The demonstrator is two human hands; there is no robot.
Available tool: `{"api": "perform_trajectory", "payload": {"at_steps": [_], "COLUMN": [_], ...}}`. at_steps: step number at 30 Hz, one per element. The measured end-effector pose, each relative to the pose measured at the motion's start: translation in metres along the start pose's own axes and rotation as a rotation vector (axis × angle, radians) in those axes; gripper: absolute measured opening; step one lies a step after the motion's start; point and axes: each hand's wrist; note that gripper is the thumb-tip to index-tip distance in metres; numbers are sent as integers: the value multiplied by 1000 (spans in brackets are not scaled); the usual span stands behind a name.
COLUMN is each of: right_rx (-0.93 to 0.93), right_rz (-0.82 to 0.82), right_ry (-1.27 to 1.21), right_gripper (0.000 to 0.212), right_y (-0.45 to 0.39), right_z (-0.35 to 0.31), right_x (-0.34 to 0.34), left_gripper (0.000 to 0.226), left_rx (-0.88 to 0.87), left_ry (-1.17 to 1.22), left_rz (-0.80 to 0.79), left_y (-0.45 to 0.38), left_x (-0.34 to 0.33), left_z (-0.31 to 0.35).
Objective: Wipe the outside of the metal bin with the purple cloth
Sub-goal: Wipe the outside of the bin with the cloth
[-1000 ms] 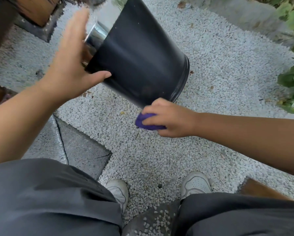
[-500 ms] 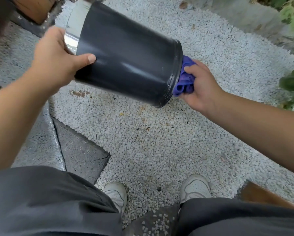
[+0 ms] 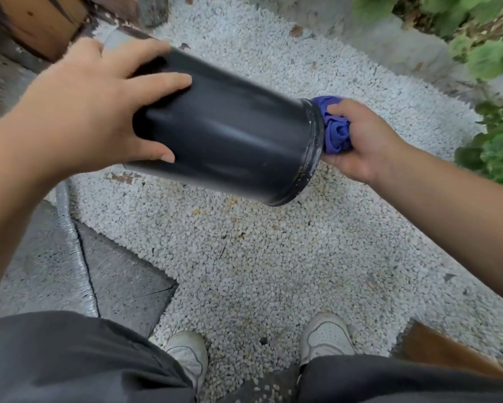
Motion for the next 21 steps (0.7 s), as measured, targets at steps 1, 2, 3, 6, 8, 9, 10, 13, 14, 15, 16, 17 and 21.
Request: {"api": "perform_trajectory", "payload": {"at_steps": [1, 2, 3, 6, 8, 9, 10, 13, 14, 15, 16, 17, 21], "right_rx": [50, 109, 166, 239, 233, 226, 218, 234, 251, 269, 289, 312, 458], "right_rz": [19, 26, 16, -98, -183, -213, -233, -273, -276, -274, -275, -279, -240], "right_ry": [130, 248, 329, 520, 724, 802, 849, 929, 950, 964, 968, 961, 1032], "right_gripper": [22, 25, 28, 32, 29, 26, 24, 22, 24, 25, 26, 27, 35], "right_y": [-1, -3, -6, -18, -26, -29, -31, -29, -26, -23, -18, -12, 12], "right_z": [-5, -11, -18, -37, -45, -46, -47, -45, -44, -42, -39, -35, -14], "right_x": [2, 2, 1, -5, -12, -14, -16, -20, -19, -18, -17, -16, -15], "left_gripper": [92, 92, 92, 92, 91, 93, 96, 103, 103, 103, 103, 103, 104], "left_rx": [21, 45, 66, 125, 157, 165, 172, 218, 241, 261, 278, 289, 312], "left_ry": [-8, -8, -6, -4, 18, 8, -15, -34, -24, -18, -16, -20, -39], "left_rz": [-4, -2, 7, 4, 12, 14, 3, -25, -28, -32, -34, -38, -53], "left_y": [0, 1, 2, 5, 6, 5, 4, -2, -4, -6, -6, -7, -8], "left_x": [0, 0, 0, -2, -2, 0, 1, 6, 9, 10, 11, 11, 7], "left_z": [0, -1, 0, 5, 13, 18, 24, 36, 38, 38, 38, 38, 34]}}
Point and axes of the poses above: each hand's wrist, its own y-axis away from the middle knuckle, its own x-axis out of the back of the hand, z = x × y, and after that the axes turned 14 degrees about -z, right-handed
